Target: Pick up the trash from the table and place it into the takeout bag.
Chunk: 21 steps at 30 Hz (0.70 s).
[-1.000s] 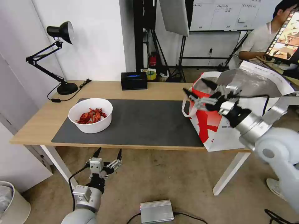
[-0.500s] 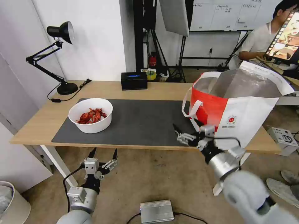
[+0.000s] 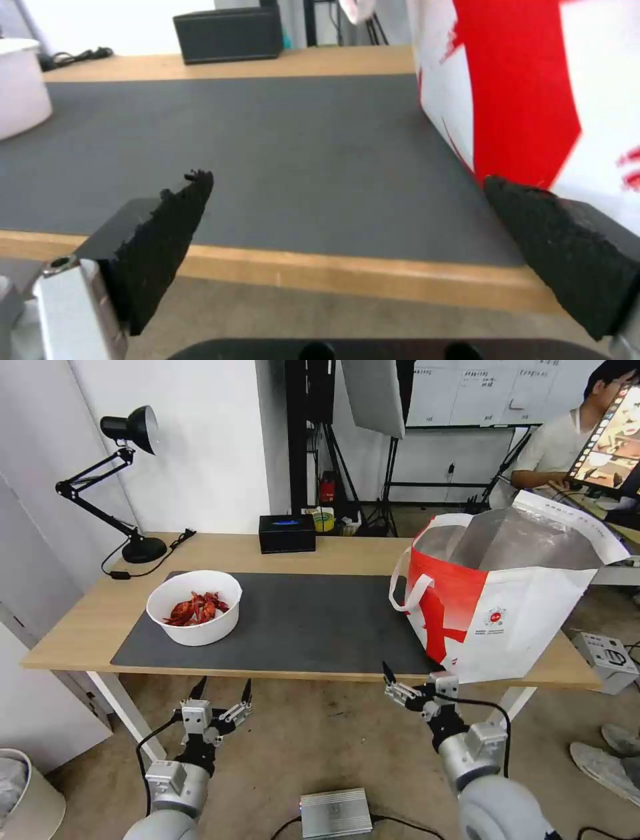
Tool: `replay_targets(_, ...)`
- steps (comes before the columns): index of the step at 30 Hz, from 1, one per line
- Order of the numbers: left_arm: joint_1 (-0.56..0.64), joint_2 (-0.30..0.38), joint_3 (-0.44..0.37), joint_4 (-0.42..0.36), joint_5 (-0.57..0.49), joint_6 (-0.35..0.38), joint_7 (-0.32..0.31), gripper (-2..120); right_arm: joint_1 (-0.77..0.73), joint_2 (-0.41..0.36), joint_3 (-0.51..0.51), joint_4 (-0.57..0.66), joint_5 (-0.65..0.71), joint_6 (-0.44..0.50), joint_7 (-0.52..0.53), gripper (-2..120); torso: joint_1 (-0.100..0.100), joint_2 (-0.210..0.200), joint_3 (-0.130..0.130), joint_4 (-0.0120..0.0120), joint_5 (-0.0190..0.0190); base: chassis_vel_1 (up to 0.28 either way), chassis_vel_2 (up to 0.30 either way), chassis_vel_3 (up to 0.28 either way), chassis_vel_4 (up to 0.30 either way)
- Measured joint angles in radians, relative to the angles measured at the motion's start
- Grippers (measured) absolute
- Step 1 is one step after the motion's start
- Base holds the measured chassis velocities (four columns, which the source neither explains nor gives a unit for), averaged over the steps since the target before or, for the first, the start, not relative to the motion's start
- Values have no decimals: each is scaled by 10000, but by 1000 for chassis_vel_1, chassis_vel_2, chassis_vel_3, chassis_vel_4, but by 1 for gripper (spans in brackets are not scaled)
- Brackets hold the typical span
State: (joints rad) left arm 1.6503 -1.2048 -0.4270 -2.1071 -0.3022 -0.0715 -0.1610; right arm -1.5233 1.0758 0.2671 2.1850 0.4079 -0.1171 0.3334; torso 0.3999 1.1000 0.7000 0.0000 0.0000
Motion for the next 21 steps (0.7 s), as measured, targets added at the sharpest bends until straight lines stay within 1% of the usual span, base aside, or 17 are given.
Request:
replay_targets(5, 40, -9, -27, -35, 5, -9, 2, 100, -198, 119, -110, -28, -16, 17, 232, 100, 0, 0, 0, 0, 0, 0, 0, 0, 0)
replay_targets(21, 43, -47, -36, -26, 21, -16, 11, 100, -233, 180, -195, -41, -75, -1, 299, 100, 1, -2, 0, 1, 0, 0, 0, 0, 0)
